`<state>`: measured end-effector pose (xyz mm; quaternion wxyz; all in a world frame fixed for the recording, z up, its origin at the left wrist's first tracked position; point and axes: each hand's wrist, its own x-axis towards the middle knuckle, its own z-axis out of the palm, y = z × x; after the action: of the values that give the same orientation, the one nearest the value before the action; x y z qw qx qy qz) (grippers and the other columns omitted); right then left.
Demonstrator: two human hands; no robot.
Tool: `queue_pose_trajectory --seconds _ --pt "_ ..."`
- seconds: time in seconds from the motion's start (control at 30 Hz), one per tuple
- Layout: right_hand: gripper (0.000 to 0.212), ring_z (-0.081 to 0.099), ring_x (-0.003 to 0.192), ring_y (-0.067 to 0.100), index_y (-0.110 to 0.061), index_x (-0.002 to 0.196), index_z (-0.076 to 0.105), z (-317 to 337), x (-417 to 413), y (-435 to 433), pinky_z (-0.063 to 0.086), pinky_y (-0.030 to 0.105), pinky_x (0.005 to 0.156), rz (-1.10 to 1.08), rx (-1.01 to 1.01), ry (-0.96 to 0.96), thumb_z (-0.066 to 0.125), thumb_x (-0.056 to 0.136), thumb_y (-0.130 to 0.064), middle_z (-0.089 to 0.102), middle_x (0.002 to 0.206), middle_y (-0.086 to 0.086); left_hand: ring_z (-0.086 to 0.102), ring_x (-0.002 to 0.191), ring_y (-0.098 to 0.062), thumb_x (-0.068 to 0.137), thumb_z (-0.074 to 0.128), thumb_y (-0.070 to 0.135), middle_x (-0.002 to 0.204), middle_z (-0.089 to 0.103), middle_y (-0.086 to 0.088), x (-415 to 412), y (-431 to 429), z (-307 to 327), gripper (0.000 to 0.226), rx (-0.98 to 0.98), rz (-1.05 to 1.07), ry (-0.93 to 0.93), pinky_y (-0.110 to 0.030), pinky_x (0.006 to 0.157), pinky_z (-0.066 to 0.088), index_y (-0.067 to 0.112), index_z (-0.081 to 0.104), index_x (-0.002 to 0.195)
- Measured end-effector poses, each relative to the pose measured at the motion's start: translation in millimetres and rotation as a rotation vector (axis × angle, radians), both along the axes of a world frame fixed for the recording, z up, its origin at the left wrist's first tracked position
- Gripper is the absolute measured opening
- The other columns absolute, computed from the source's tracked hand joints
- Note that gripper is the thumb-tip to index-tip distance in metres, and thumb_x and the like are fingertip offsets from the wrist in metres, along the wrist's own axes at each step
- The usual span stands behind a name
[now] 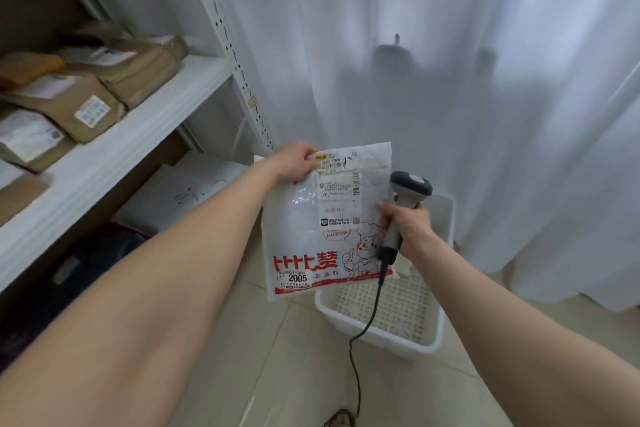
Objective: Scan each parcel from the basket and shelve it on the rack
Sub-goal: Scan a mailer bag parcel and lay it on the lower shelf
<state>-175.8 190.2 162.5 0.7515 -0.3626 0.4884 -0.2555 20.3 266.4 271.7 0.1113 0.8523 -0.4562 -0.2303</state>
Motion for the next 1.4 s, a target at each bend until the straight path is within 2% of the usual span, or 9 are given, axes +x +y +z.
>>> queue_pose_trajectory --seconds 0.13,0.2,0.33,0.47,0.77,0.93,1.03,1.2,1.4 --pt "0.027 0.059 0.062 0.018 -0.008 0.104 0.056 34 20 36 0.055 0.037 0.072 -0.021 0.047 -0.013 0.071 0.082 -0.001 0.062 0.076 0.007 0.054 0.111 -0.02 0.09 0.059 0.038 0.114 0.064 0.003 14 39 33 0.026 -0.128 0.131 -0.386 -0.042 0.106 0.031 0.029 0.062 0.114" --pt "0.022 0.06 0.058 0.017 -0.009 0.099 0.057 51 31 52 0.056 0.035 0.066 -0.035 0.064 -0.027 0.07 0.083 -0.003 0.062 0.071 0.005 0.042 0.129 -0.023 0.081 0.068 0.048 0.139 0.047 -0.001 28 66 43 0.062 -0.24 0.278 -0.437 -0.05 0.112 0.026 0.029 0.045 0.136" --pt "0.02 0.058 0.057 0.018 -0.008 0.098 0.054 78 50 79 0.056 0.039 0.073 -0.051 0.092 -0.072 0.069 0.085 -0.005 0.059 0.066 0.005 0.036 0.137 -0.033 0.066 0.08 0.052 0.154 0.028 -0.01 49 136 46 0.119 -0.462 0.698 0.26 -0.054 0.109 0.033 0.021 0.006 0.153" --pt "0.022 0.053 0.05 0.017 -0.009 0.09 0.046 98 70 109 0.051 0.033 0.058 -0.07 0.109 -0.103 0.065 0.086 0.0 0.053 0.053 0.003 0.068 0.101 -0.031 0.067 0.076 0.041 0.114 0.069 -0.012 53 210 28 0.079 -0.335 0.573 0.764 -0.052 0.09 0.053 0.01 0.047 0.134" --pt "0.023 0.05 0.053 0.016 -0.008 0.1 0.049 114 98 162 0.047 0.031 0.057 0.016 -0.007 -0.075 0.067 0.087 -0.003 0.053 0.064 0.006 0.074 0.073 -0.021 0.082 0.072 0.024 0.081 0.075 -0.003 76 260 5 0.023 -0.482 0.649 0.782 -0.031 0.055 0.057 0.017 0.062 0.102" --pt "0.026 0.055 0.068 0.014 -0.013 0.109 0.053 115 107 176 0.048 0.028 0.061 -0.045 -0.075 -0.016 0.068 0.088 -0.009 0.059 0.086 0.006 0.072 0.067 -0.02 0.086 0.07 0.023 0.075 0.074 -0.002 90 271 -3 0.011 -0.542 0.801 0.676 -0.031 0.057 0.055 0.019 0.062 0.092" --pt "0.016 0.052 0.057 0.012 -0.014 0.099 0.056 121 108 185 0.047 0.025 0.056 0.004 -0.06 -0.077 0.068 0.089 -0.012 0.062 0.076 0.004 0.07 0.069 -0.019 0.087 0.068 0.024 0.08 0.071 -0.003 91 274 -7 0.012 -0.554 0.841 0.594 -0.029 0.055 0.053 0.019 0.059 0.091" --pt "0.013 0.049 0.048 0.012 -0.011 0.099 0.057 138 108 198 0.044 0.023 0.047 0.27 -0.121 -0.105 0.065 0.091 -0.016 0.057 0.06 0.002 0.069 0.085 -0.027 0.087 0.068 0.019 0.096 0.07 -0.01 85 272 -11 0.017 -0.576 0.864 0.562 -0.043 0.081 0.057 0.014 0.06 0.101" --pt "0.009 0.046 0.043 0.012 -0.01 0.097 0.059 149 102 203 0.042 0.022 0.043 0.33 -0.143 -0.1 0.061 0.093 -0.017 0.055 0.053 0.001 0.068 0.086 -0.028 0.089 0.065 0.02 0.097 0.07 -0.012 74 269 -15 0.013 -0.506 0.868 0.513 -0.042 0.079 0.057 0.012 0.059 0.098"
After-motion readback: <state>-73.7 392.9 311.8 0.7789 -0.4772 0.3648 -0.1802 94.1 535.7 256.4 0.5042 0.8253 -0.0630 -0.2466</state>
